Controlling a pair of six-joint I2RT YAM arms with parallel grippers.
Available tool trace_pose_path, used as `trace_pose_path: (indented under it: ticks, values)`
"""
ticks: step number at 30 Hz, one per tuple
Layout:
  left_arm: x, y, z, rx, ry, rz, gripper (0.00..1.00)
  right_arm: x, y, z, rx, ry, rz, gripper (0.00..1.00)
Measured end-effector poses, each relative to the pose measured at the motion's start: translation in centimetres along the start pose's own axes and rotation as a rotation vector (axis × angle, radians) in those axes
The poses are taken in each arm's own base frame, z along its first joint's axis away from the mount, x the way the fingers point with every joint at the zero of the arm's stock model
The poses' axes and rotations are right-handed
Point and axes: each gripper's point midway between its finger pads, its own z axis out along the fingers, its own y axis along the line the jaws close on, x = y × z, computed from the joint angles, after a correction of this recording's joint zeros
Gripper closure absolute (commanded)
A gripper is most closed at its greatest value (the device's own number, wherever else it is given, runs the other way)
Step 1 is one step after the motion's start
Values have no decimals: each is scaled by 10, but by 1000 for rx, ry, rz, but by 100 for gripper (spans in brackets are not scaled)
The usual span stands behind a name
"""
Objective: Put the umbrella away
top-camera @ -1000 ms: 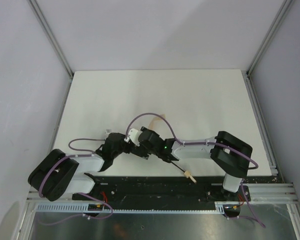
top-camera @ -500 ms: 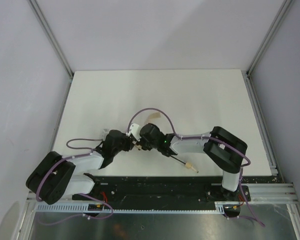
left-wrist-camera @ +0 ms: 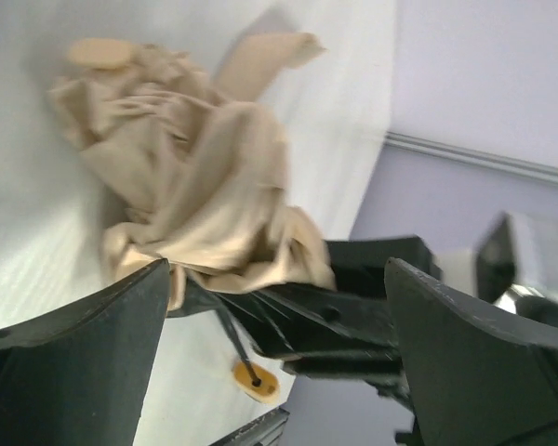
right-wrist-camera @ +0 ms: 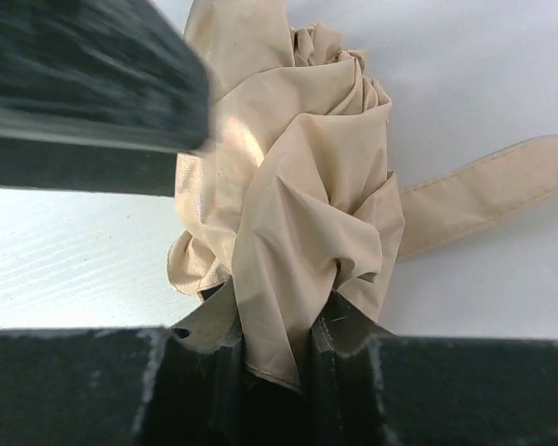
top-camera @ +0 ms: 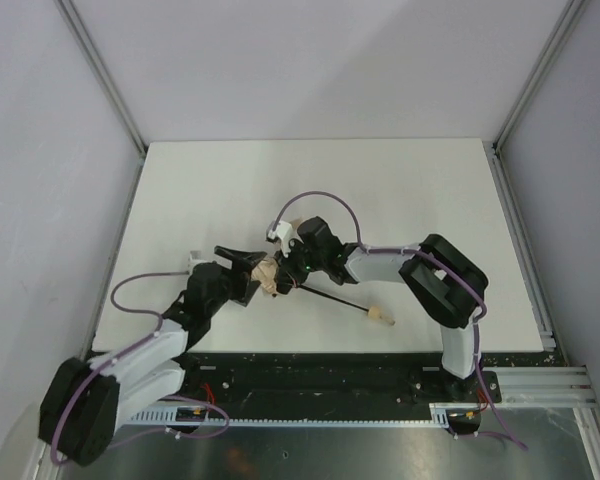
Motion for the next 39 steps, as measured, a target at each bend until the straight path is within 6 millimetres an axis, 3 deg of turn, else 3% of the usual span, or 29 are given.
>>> trace_pose_path:
  ticks: [5, 11, 19, 23, 29, 37, 39]
  values:
    - [-9, -25, -24, 135, -14, 36, 1, -2, 3, 4, -54, -6, 56, 100]
    - [-16, -14, -33, 113, -26, 45, 1, -2, 1, 4, -104, -8, 150, 100]
    - [-6, 19, -18, -65, 23, 78, 1, 0, 1, 2, -155, 19, 281, 100]
    - [-2, 16, -11, -86, 16, 117, 1, 1, 3, 2, -184, 32, 323, 100]
    - [-16, 6, -2, -29, -84, 139, 3, 4, 10, 0, -244, 51, 364, 100]
    - [-3, 38, 6, -99, -62, 143, 3, 11, 12, -10, -312, 87, 487, 100]
    - [1, 38, 5, -91, -57, 130, 3, 12, 14, -10, -337, 94, 519, 100]
